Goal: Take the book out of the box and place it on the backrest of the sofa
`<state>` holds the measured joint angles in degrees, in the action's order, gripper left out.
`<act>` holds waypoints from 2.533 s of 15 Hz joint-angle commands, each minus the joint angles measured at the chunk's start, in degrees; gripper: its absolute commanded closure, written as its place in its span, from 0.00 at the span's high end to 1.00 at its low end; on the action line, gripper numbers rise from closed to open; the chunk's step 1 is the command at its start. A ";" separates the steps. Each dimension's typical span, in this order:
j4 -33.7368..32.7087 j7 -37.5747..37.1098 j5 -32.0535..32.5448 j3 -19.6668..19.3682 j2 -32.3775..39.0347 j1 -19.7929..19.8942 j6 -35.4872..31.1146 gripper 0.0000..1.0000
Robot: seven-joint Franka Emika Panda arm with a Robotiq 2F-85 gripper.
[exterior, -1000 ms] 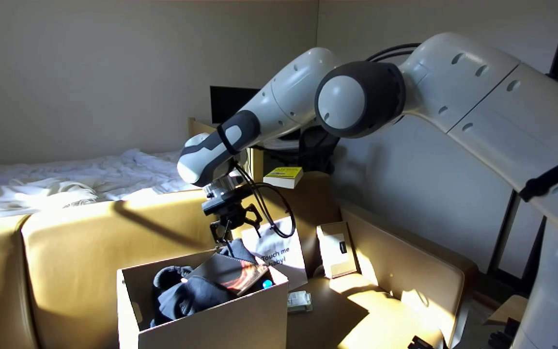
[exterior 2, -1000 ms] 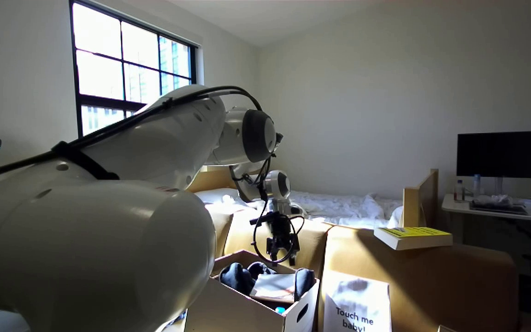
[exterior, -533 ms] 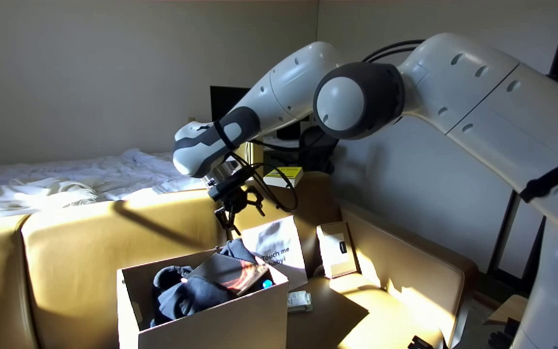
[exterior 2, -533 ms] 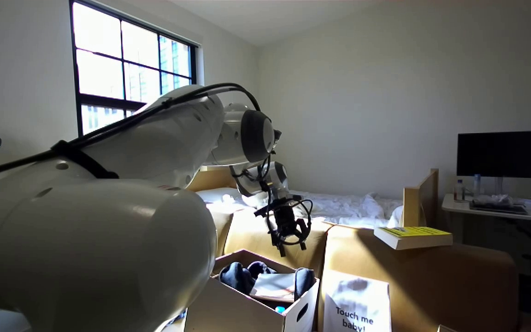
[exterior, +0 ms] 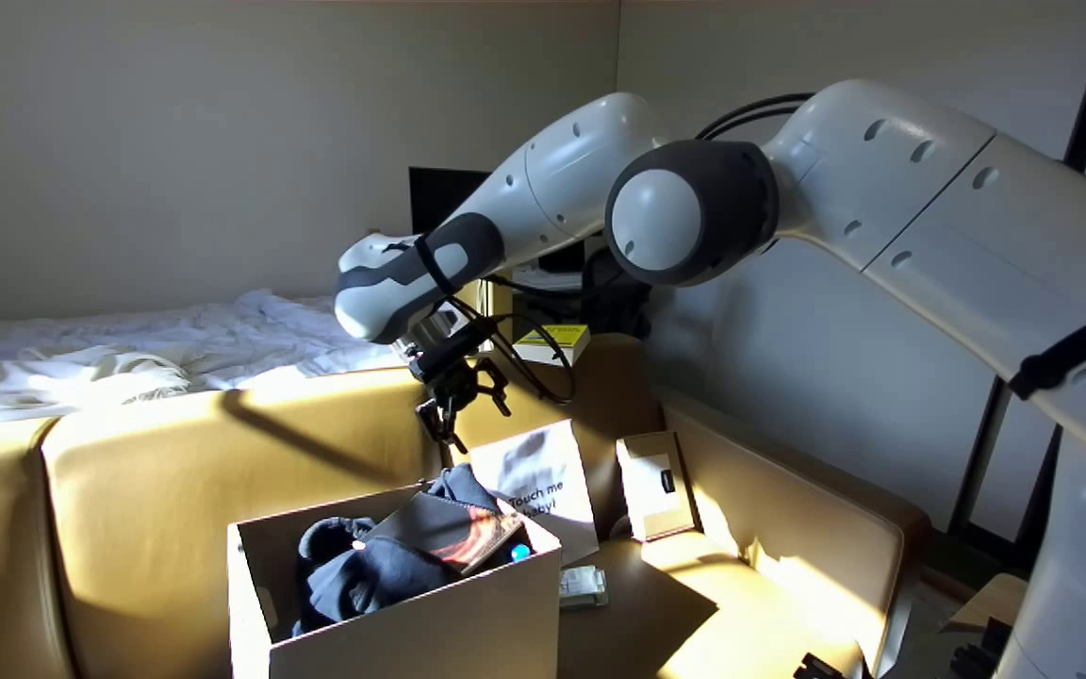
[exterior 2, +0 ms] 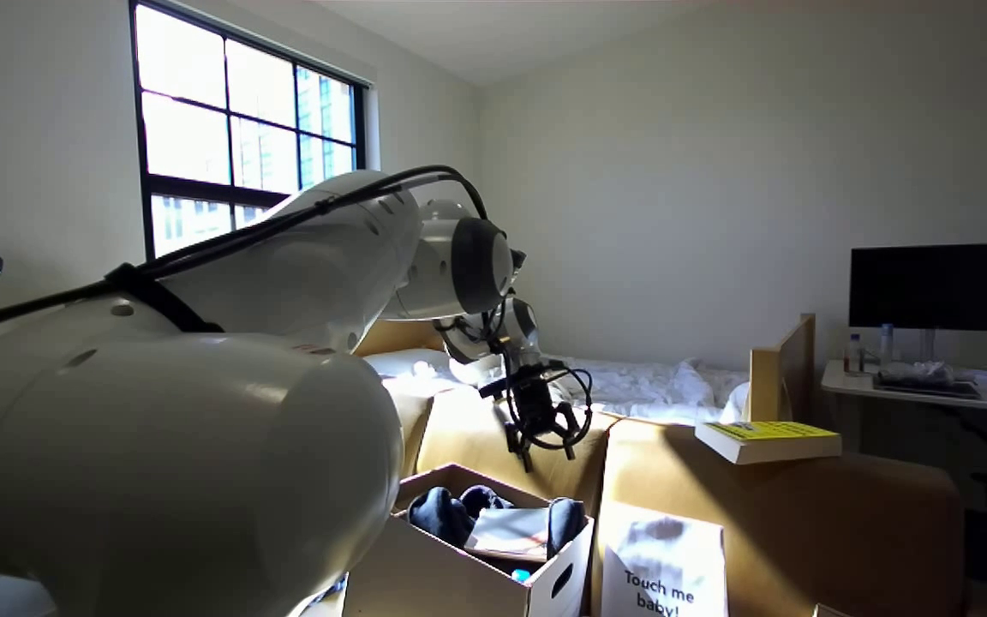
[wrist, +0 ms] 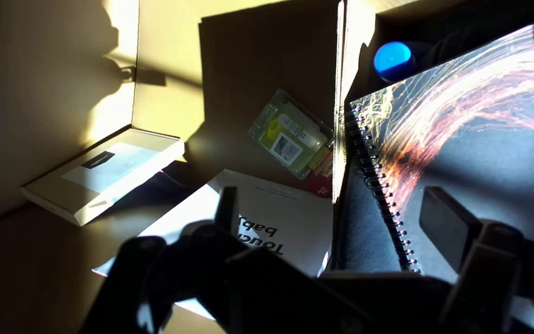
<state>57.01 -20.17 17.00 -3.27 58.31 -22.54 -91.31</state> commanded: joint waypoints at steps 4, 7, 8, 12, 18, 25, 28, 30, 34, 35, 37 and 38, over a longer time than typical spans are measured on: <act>-7.55 10.14 0.00 0.33 4.70 2.48 -1.98 1.00; -9.01 10.99 0.00 0.66 5.88 3.04 -2.08 1.00; -9.07 10.99 0.00 0.78 5.90 2.98 -2.08 1.00; -13.69 26.08 -0.52 3.09 10.98 5.14 -0.41 1.00; -20.26 43.02 -0.12 5.21 18.34 6.01 0.81 1.00; -16.55 48.21 7.63 2.91 12.12 -3.22 6.66 1.00; -19.16 56.28 6.24 4.37 12.57 -1.37 7.02 1.00; -20.93 63.91 6.30 4.65 14.54 0.24 5.15 1.00; -24.38 76.62 5.12 5.23 18.96 2.62 4.90 1.00; -24.44 78.51 4.62 5.23 19.75 2.47 6.83 1.00; -25.16 79.44 3.96 4.69 21.47 1.75 11.47 1.00; -25.92 79.25 4.19 4.43 22.47 0.75 12.90 1.00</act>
<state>34.80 56.86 22.18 1.58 77.65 -20.04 -83.36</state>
